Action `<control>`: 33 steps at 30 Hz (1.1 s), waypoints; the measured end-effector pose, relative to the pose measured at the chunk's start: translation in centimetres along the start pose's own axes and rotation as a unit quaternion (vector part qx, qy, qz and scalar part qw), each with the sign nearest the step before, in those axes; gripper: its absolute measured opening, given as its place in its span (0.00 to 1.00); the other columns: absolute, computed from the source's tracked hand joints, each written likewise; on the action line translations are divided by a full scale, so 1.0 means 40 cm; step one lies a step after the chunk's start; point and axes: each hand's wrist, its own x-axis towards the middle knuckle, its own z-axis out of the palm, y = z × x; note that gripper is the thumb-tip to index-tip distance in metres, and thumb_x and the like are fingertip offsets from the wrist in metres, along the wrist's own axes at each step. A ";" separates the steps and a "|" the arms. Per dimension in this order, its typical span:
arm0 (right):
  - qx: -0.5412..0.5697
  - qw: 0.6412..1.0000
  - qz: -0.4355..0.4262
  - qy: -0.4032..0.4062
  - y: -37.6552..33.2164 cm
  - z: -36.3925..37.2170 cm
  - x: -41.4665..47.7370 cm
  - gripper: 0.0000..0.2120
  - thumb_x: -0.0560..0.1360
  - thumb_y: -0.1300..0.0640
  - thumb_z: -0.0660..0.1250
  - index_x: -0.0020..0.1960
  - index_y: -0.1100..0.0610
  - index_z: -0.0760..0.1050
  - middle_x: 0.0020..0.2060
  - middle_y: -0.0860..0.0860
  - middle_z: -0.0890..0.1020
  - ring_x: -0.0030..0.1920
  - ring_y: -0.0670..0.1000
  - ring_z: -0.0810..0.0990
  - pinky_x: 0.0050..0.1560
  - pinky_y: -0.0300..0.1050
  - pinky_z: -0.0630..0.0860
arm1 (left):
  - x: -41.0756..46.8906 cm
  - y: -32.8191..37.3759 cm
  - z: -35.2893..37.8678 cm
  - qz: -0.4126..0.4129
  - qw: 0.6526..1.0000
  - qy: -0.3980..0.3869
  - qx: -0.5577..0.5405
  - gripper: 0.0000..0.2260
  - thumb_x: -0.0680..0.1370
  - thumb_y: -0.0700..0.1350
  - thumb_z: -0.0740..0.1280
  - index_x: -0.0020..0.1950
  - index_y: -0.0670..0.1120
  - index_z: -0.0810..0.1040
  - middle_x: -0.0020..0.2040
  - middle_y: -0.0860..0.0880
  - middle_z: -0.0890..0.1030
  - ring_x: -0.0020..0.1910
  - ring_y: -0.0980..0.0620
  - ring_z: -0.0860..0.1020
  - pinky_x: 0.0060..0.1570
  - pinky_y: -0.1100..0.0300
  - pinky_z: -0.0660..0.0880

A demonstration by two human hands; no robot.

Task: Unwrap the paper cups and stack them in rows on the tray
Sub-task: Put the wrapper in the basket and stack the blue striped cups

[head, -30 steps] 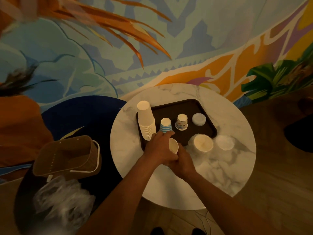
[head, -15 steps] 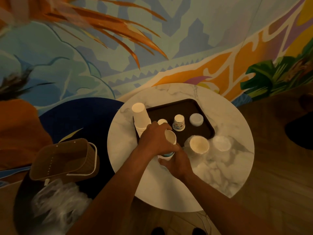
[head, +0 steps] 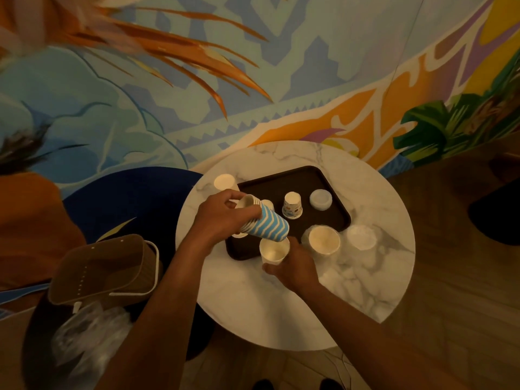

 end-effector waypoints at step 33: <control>0.301 0.953 0.013 -0.032 -0.229 -0.276 0.233 0.31 0.60 0.58 0.86 0.61 0.58 0.80 0.51 0.51 0.87 0.50 0.49 0.87 0.44 0.44 0.83 | 0.036 -0.082 0.129 -0.100 0.931 -0.036 -0.349 0.26 0.76 0.57 0.73 0.72 0.53 0.74 0.63 0.49 0.83 0.60 0.50 0.82 0.63 0.49 0.79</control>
